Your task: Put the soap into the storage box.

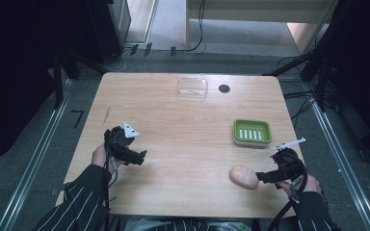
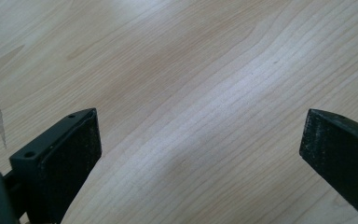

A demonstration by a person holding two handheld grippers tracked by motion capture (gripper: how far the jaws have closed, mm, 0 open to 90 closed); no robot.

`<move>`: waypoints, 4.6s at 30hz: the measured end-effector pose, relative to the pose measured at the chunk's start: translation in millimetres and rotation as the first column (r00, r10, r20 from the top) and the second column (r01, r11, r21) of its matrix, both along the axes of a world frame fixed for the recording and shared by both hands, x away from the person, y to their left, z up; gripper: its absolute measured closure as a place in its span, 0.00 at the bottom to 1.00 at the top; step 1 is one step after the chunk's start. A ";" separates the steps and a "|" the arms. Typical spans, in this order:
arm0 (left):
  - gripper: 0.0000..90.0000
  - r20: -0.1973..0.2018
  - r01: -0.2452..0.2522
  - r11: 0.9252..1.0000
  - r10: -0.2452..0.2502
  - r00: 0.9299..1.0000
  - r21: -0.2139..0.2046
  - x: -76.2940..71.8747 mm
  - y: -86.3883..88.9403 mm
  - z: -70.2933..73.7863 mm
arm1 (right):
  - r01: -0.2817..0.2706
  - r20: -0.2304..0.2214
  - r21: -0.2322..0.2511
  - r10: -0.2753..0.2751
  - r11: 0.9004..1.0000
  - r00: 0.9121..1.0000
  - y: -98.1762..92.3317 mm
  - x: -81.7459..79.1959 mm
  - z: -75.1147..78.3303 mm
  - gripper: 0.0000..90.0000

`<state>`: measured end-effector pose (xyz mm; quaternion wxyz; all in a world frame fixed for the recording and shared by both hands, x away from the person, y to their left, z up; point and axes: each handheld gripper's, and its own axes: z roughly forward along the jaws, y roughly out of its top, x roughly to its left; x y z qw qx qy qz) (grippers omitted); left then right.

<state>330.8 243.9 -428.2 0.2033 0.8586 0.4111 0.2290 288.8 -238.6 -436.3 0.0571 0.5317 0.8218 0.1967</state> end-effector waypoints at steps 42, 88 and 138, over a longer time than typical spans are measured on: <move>0.00 -0.011 0.002 1.000 -0.002 1.000 0.003 0.6 0.9 -1.9 | -0.304 -0.036 -0.124 0.302 0.945 0.953 54.0 13.1 -10.9 0.02; 0.00 -0.010 0.007 1.000 -0.007 1.000 0.000 0.8 1.2 -1.8 | -0.439 -0.098 -0.160 0.428 0.884 0.898 70.8 29.1 -13.4 0.06; 0.00 -0.009 0.008 1.000 -0.008 1.000 -0.001 0.6 1.4 -1.7 | -0.569 -0.189 -0.265 0.537 0.779 0.822 86.2 23.3 -30.8 0.36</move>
